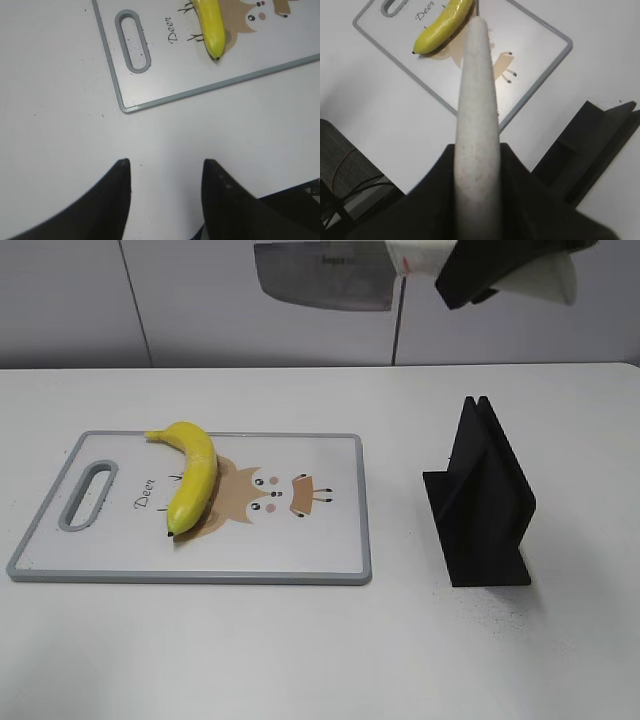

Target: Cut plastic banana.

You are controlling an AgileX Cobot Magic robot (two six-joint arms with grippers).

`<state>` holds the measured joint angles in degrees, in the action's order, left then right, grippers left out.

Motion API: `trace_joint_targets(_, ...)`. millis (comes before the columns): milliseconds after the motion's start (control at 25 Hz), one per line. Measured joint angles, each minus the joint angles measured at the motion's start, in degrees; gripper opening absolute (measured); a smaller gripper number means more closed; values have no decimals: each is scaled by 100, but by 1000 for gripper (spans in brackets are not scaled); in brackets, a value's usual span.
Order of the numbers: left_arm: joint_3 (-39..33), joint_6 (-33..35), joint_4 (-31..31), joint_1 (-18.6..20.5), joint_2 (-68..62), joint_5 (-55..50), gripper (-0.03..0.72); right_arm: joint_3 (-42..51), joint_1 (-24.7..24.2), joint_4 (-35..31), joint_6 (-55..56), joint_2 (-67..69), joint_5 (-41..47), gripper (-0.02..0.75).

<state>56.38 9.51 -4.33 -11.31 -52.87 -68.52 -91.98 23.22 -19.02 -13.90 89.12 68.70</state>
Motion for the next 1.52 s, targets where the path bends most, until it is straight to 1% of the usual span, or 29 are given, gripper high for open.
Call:
trace_joint_targets(320,-1237,-5,0,0,1385,470,454,1016,0,6,443,-512,-665,183)
trace_joint_targets(720,-2372,-17,-5,0,3013,638,454,2635,0,6,659,-1416,-1576,183)
trace_joint_targets(880,-2598,-17,-5,0,3530,685,454,3196,0,80,892,-1771,-1877,183)
trace_joint_targets(1080,-2654,-17,-10,0,4262,832,454,3683,0,239,1185,-2223,-2108,183)
trace_joint_targets(1320,-2708,-11,-10,0,5110,905,454,4001,0,982,1967,-2703,-2162,183)
trace_joint_targets(1520,-2728,-5,-12,0,5154,894,454,4150,0,1393,2586,-3078,-2195,183)
